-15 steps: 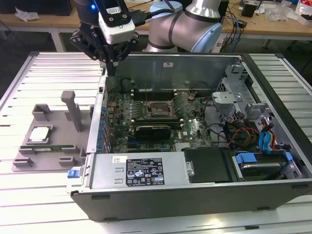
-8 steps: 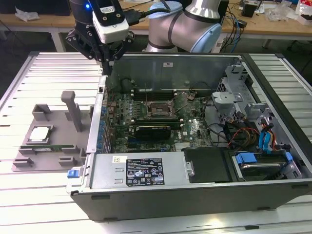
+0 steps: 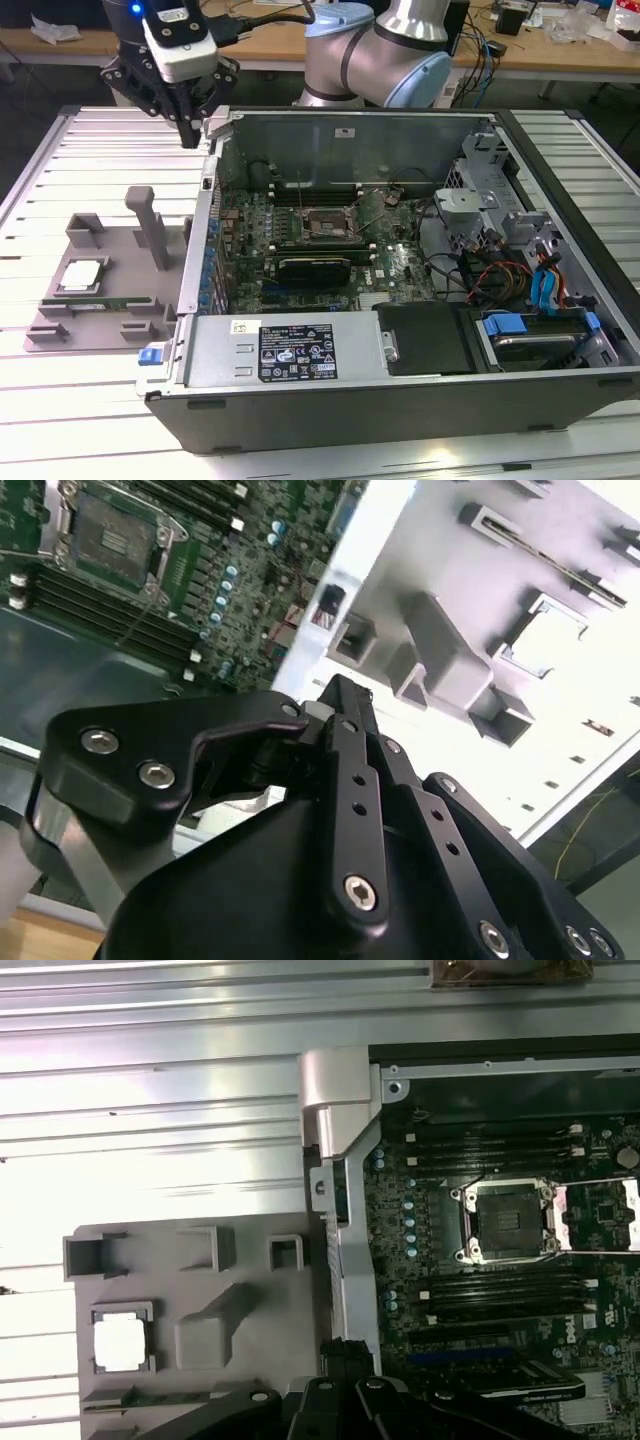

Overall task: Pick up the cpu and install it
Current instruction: 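Reach for the cpu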

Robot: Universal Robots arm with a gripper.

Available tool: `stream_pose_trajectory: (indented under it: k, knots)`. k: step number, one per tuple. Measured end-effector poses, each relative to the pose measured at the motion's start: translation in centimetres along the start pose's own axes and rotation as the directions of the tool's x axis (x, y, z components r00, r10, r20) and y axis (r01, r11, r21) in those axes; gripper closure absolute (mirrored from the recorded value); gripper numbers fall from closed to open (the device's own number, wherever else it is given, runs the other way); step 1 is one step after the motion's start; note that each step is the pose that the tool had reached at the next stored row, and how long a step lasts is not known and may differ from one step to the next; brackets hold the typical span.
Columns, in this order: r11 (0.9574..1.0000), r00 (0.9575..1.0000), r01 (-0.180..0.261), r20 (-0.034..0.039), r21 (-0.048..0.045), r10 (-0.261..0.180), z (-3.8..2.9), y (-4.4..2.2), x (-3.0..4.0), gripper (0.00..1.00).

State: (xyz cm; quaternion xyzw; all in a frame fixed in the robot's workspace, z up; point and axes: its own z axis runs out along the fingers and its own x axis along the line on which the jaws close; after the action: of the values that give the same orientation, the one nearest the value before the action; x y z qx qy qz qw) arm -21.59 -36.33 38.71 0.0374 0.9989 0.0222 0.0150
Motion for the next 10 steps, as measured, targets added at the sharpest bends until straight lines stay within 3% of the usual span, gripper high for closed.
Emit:
stream_pose_trajectory:
  k: [3, 10]
  knots:
    - [1.0, 1.0, 0.0, 0.0001, 0.0, 0.0, 0.04, 0.39, 1.48, 0.89]
    - [1.0, 1.0, 0.0, 0.0016, -0.0001, 0.0, 0.08, 0.63, 3.08, 0.89]
